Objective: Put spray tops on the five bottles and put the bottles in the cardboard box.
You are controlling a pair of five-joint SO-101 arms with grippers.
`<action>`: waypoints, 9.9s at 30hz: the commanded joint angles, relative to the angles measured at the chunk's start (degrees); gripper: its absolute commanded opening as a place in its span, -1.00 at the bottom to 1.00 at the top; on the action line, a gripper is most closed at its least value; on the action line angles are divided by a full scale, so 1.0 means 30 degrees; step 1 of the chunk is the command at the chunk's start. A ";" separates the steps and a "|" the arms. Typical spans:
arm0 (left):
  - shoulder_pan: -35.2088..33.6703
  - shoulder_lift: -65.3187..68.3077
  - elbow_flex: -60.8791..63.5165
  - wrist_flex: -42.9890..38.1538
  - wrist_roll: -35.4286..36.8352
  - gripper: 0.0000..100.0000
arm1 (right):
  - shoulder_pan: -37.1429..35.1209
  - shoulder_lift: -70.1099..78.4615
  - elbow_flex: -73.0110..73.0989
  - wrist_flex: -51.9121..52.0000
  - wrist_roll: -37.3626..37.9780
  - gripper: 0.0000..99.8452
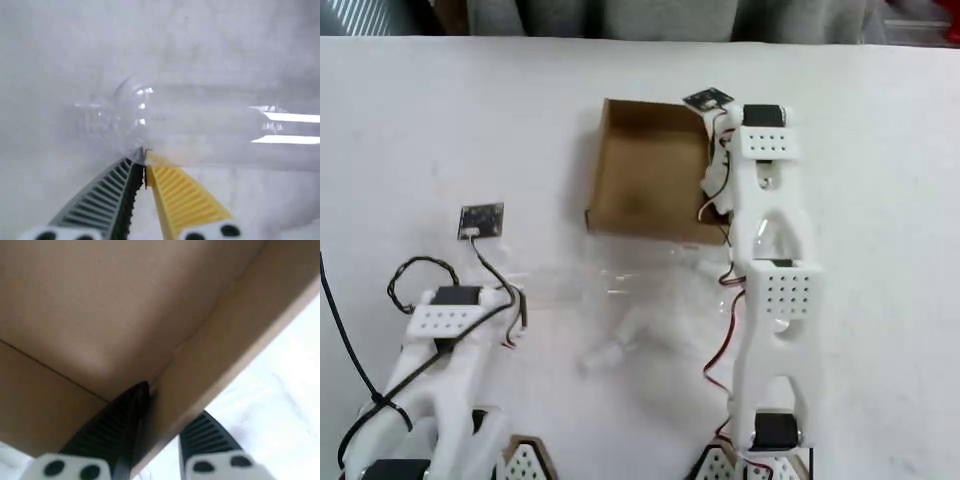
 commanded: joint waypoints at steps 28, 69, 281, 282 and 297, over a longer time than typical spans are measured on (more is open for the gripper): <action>-0.0161 0.0132 -0.0967 -0.0733 0.0205 -0.94 | -0.0659 -0.9978 1.2689 -0.6549 -0.3253 -0.84; -0.0161 0.0132 -0.0996 -0.0733 0.0205 -0.94 | 0.0689 -0.9802 1.2806 -0.2886 -1.6088 -0.93; -1.1004 -0.4762 -0.3077 0.1524 0.4982 -0.72 | -0.5143 -3.0168 3.6103 -1.4081 -0.3956 -0.97; -1.0740 -0.4527 -0.3077 0.1670 0.4982 -0.75 | -0.5143 -3.0168 3.6103 -1.4081 -0.3956 -0.97; -1.1179 -0.3502 -0.3194 -0.1114 0.7297 -0.53 | -0.4645 -3.0022 3.6220 -1.4491 -0.3956 -0.97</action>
